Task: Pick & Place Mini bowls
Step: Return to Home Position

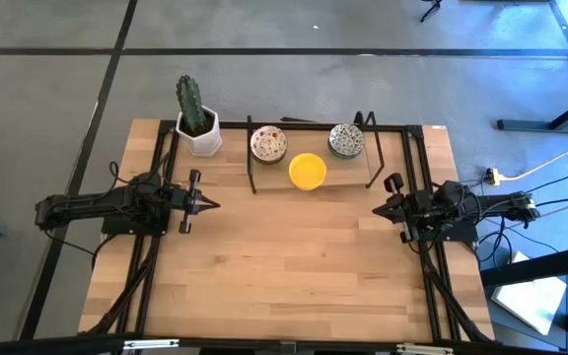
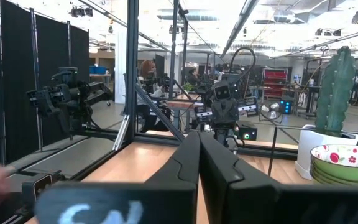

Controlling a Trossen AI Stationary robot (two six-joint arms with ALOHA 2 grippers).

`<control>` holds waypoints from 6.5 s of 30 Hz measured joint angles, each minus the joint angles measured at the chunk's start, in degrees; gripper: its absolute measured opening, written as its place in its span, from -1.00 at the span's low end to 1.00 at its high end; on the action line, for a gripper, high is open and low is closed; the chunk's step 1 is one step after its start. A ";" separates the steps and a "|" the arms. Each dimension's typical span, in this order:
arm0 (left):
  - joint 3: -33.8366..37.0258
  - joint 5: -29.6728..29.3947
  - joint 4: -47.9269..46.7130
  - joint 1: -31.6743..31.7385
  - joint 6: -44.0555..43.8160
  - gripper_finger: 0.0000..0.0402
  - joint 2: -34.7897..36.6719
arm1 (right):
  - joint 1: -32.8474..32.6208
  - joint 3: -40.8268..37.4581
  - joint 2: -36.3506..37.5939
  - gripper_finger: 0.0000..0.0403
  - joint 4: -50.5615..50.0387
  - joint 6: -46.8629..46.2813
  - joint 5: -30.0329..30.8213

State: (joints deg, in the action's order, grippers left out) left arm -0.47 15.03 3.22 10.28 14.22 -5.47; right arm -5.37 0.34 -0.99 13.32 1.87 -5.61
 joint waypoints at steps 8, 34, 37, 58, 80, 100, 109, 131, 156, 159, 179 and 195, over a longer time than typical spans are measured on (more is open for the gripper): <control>0.00 0.02 0.00 0.00 0.00 -0.98 0.02 | 0.00 0.02 0.00 -0.96 -0.02 0.05 0.00; 0.00 0.02 -0.01 0.00 0.00 -0.98 0.02 | 0.00 0.02 0.00 -0.96 -0.04 0.05 0.00; 0.00 0.02 -0.01 0.00 0.00 -0.98 0.02 | -0.02 0.02 0.00 -0.96 -0.04 -0.02 0.00; 0.00 0.02 0.00 0.00 -0.01 -0.98 0.01 | -0.02 0.02 0.00 -0.96 -0.06 0.00 0.00; 0.00 0.02 0.00 0.00 0.00 -0.98 0.00 | -0.02 0.02 0.00 -0.96 -0.11 -0.02 0.00; 0.00 0.01 0.00 0.00 0.00 -0.98 0.01 | -0.02 0.04 -0.01 -0.96 -0.11 0.05 0.00; 0.00 0.02 0.00 0.00 0.00 -0.98 0.02 | -0.02 0.04 -0.01 -0.96 -0.12 0.05 0.00; 0.00 0.02 0.00 0.00 0.00 -0.98 0.01 | -0.02 0.04 -0.02 -0.96 -0.13 0.07 0.00; 0.01 0.02 -0.01 0.00 0.00 -0.98 0.00 | -0.02 0.04 -0.02 -0.96 -6.51 0.10 0.00; 0.00 0.02 -0.02 0.00 0.00 -0.98 0.02 | -0.02 0.04 -0.02 -0.96 -7.19 0.11 0.00; 0.01 0.02 -0.02 0.00 -0.01 -0.98 -0.01 | -0.01 0.04 -0.02 -0.96 -11.45 0.11 0.00; 0.00 0.02 -0.02 0.00 0.00 -0.98 0.01 | -0.02 0.04 -0.02 -0.96 -11.43 0.11 0.00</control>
State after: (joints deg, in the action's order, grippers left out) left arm -0.47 15.05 3.21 10.28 14.22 -5.46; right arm -5.38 0.38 -1.02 1.89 1.98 -5.61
